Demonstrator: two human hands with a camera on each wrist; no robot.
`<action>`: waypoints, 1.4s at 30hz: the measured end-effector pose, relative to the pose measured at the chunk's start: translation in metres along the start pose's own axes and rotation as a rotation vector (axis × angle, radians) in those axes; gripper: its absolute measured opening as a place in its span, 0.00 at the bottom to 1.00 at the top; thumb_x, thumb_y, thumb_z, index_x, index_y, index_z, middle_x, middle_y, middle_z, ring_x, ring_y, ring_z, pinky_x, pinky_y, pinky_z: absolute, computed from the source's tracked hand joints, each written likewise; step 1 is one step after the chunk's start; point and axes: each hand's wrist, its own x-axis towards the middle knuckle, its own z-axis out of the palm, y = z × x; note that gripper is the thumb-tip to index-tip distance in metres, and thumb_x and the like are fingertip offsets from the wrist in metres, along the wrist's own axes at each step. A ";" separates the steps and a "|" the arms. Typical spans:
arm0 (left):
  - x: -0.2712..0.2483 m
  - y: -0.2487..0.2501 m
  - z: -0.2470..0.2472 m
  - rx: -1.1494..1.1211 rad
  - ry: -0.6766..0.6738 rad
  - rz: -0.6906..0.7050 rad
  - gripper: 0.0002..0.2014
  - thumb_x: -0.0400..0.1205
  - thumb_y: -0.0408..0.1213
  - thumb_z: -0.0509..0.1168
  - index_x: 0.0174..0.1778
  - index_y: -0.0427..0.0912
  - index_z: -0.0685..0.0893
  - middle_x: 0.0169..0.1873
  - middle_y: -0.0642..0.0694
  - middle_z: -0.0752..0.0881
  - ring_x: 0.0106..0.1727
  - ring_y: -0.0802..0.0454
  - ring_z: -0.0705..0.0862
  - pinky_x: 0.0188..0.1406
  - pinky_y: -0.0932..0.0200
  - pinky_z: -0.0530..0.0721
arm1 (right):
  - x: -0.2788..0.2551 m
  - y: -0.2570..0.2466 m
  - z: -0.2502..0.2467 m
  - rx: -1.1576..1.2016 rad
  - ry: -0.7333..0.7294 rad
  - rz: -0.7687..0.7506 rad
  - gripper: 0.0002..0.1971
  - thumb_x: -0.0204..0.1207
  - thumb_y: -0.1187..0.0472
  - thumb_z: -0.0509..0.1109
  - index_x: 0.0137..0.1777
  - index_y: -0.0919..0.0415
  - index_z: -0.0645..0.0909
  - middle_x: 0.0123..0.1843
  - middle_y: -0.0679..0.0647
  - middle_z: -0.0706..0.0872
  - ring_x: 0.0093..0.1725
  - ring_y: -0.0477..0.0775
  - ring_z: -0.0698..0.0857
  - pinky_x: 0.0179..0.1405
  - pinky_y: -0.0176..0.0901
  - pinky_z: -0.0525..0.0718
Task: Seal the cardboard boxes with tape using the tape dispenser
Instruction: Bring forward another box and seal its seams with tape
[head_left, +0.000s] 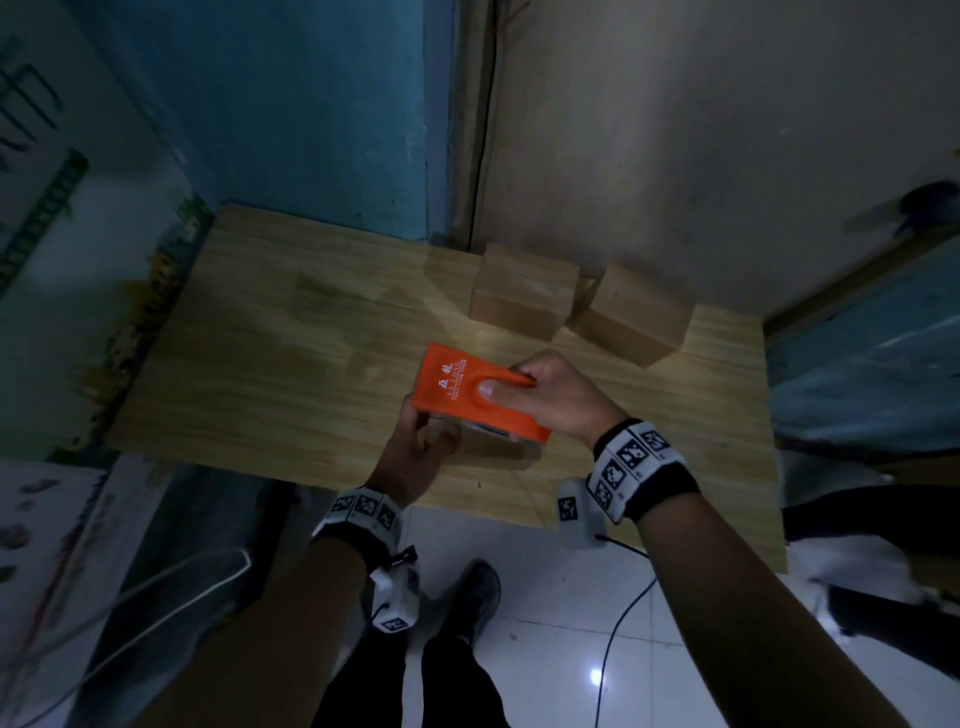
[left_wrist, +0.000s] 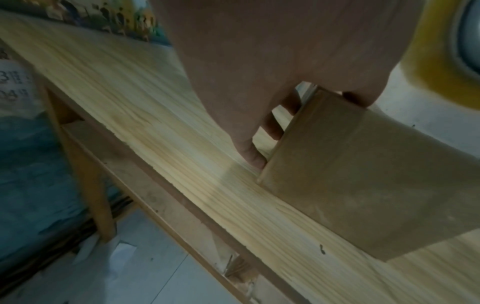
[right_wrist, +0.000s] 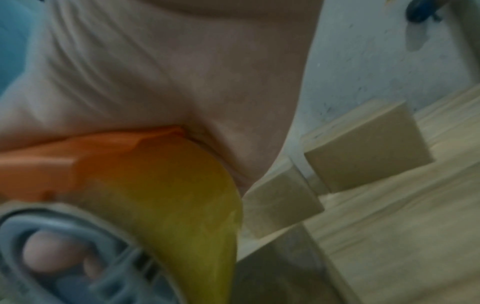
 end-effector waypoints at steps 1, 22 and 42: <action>0.000 0.001 0.000 -0.005 0.003 -0.018 0.22 0.83 0.28 0.65 0.73 0.41 0.71 0.55 0.56 0.82 0.56 0.69 0.81 0.43 0.82 0.75 | 0.003 0.000 0.003 -0.003 -0.018 0.002 0.16 0.78 0.48 0.75 0.36 0.58 0.88 0.28 0.54 0.91 0.29 0.51 0.90 0.33 0.43 0.89; 0.005 0.016 -0.024 -0.540 0.098 -0.344 0.20 0.88 0.51 0.51 0.48 0.47 0.85 0.41 0.48 0.85 0.31 0.53 0.74 0.31 0.57 0.69 | 0.029 0.015 0.003 -0.097 -0.019 0.062 0.19 0.76 0.44 0.76 0.30 0.55 0.85 0.26 0.48 0.88 0.27 0.47 0.87 0.28 0.36 0.80; 0.016 0.029 -0.026 -0.468 0.061 -0.235 0.12 0.87 0.43 0.61 0.46 0.52 0.90 0.43 0.51 0.91 0.49 0.53 0.86 0.51 0.52 0.77 | 0.027 0.014 0.001 -0.074 -0.049 0.097 0.20 0.76 0.41 0.75 0.40 0.59 0.89 0.33 0.54 0.92 0.32 0.51 0.91 0.32 0.38 0.86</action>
